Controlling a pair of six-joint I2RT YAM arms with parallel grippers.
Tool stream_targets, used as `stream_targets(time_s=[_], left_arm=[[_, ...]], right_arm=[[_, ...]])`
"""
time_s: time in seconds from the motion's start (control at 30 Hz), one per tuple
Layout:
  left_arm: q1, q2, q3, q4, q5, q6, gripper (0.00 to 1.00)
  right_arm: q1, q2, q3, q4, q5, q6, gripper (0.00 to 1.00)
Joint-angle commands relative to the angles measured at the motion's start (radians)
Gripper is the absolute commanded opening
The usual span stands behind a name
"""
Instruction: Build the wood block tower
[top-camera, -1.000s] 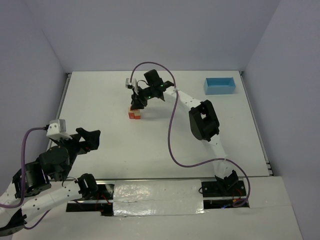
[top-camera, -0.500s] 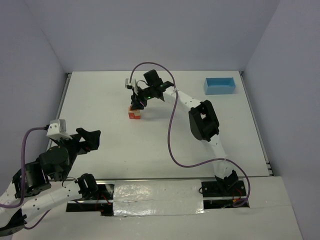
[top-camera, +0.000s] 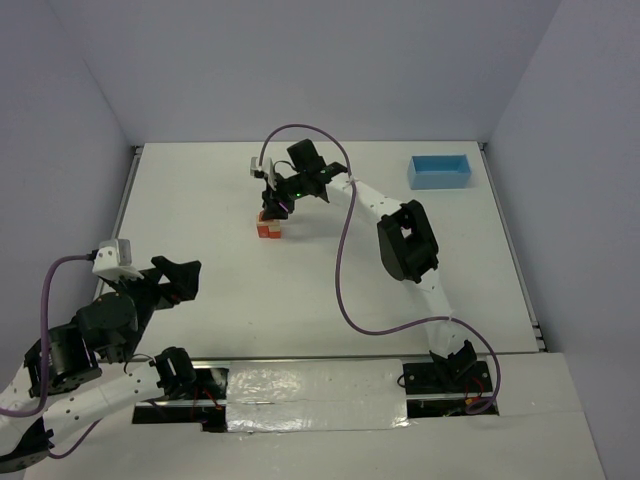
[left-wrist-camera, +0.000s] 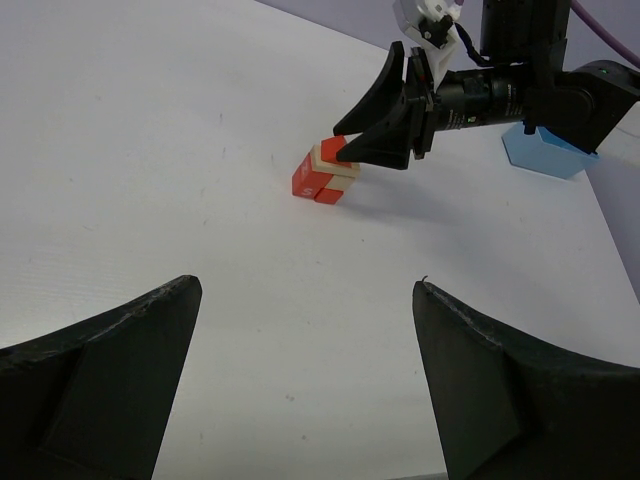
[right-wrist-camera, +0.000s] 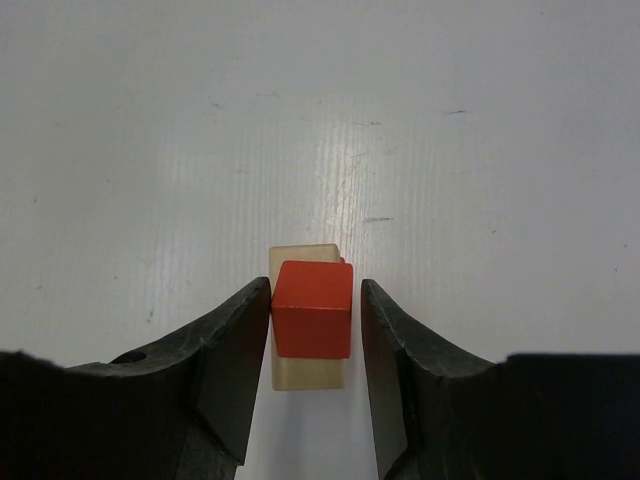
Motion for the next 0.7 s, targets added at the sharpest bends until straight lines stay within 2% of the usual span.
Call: stream_targets(time_s=[0.0, 0.67], left_arm=[[-0.004, -0.013, -0.010, 0.042, 0.000, 0.025, 0.99], [-0.004, -0.013, -0.011, 0.050, 0.003, 0.034, 1.00]], right_arm=[[0.010, -0.016, 0.023, -0.013, -0.013, -0.020, 0.48], [0.007, -0.032, -0.004, -0.020, -0.027, -0.047, 0.39]])
